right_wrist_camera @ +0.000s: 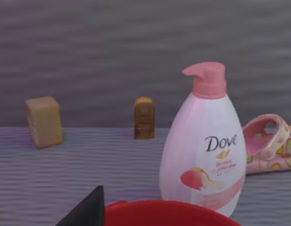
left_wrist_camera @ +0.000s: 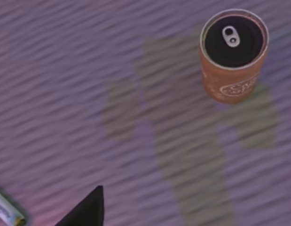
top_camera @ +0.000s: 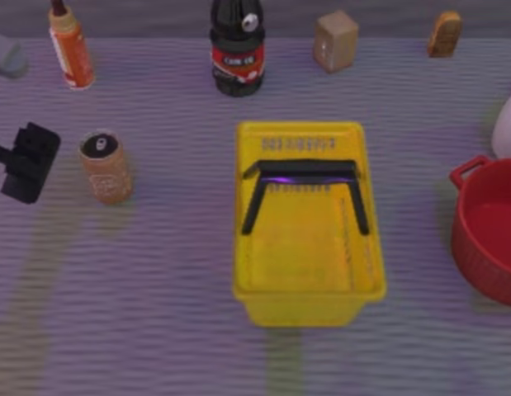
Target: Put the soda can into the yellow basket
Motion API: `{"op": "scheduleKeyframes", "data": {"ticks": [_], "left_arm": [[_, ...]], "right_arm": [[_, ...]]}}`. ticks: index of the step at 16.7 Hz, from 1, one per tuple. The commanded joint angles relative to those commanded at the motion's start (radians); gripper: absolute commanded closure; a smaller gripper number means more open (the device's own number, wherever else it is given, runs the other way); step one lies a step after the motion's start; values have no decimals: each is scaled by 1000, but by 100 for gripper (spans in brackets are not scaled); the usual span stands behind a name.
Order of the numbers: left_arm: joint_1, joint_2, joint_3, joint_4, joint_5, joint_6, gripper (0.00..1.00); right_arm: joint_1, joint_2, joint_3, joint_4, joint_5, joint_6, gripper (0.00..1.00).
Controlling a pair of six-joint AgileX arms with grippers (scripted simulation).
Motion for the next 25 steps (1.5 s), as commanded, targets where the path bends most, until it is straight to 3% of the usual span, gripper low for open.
{"op": "scheduleKeyframes", "data": {"ticks": [7, 12, 21, 25], "left_arm": [[-47, 708, 607, -384, -7, 190, 0], [-68, 1018, 909, -536, -8, 274, 0], [-70, 1094, 982, -563, -7, 294, 0], [-73, 1112, 905, -469, -7, 296, 0]], "right_arm": [[0, 0, 0, 0, 0, 0, 0], [0, 0, 0, 0, 0, 0, 0], [0, 0, 0, 0, 0, 0, 0], [0, 0, 0, 0, 0, 0, 0]]}}
